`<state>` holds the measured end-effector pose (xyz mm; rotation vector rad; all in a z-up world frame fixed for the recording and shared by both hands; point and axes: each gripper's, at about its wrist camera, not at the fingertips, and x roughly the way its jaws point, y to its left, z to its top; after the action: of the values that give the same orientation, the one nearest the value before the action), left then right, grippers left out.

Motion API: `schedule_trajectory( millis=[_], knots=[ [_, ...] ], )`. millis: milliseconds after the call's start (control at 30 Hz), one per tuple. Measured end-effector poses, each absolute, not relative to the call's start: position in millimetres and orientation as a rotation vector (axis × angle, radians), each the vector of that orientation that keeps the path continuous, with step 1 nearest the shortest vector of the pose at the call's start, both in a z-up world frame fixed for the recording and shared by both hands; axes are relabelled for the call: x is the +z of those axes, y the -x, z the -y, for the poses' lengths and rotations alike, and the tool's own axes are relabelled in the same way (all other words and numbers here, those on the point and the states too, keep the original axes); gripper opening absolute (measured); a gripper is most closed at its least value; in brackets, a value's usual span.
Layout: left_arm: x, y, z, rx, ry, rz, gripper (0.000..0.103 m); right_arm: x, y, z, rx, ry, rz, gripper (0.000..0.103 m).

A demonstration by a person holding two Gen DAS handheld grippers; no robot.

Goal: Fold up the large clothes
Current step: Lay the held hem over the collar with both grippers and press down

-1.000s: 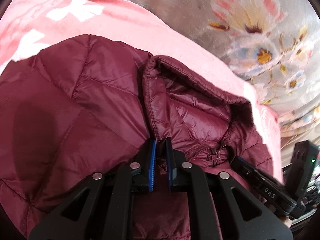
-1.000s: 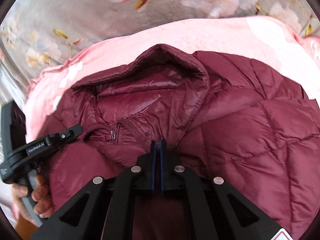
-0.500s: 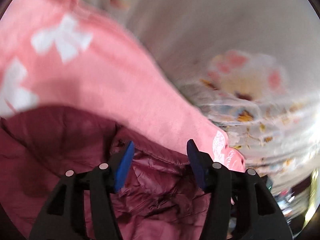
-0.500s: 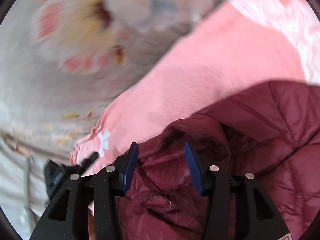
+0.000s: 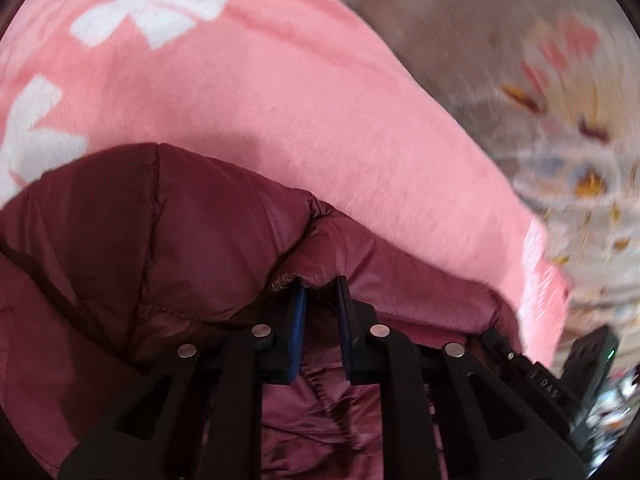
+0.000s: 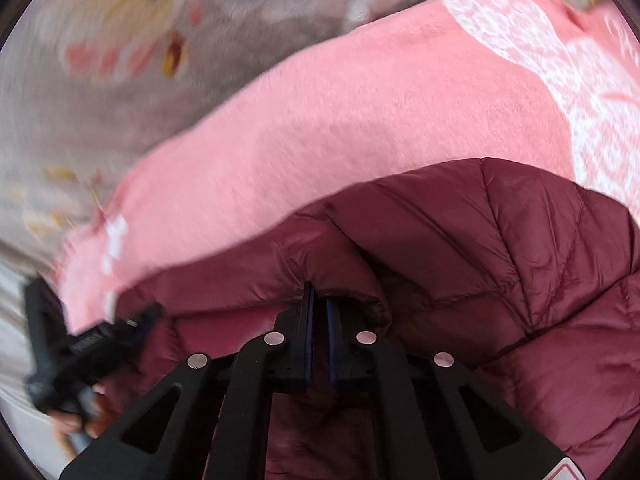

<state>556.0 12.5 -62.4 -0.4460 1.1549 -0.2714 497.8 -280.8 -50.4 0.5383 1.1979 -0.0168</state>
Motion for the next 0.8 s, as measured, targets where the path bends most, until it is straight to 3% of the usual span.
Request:
schedule_trajectory(
  millis=[367, 800],
  knots=[
    [-64.4, -541.3, 4.8, -0.294, 0.214, -1.031, 0.014, -58.3, -499.3, 247.9, -0.059, -0.199, -1.14, 0.0],
    [-70.8, -526.2, 25.4, -0.257, 0.033, -0.896, 0.014, -67.7, -504.9, 226.8, -0.115, -0.059, -1.098, 0.0]
  ],
)
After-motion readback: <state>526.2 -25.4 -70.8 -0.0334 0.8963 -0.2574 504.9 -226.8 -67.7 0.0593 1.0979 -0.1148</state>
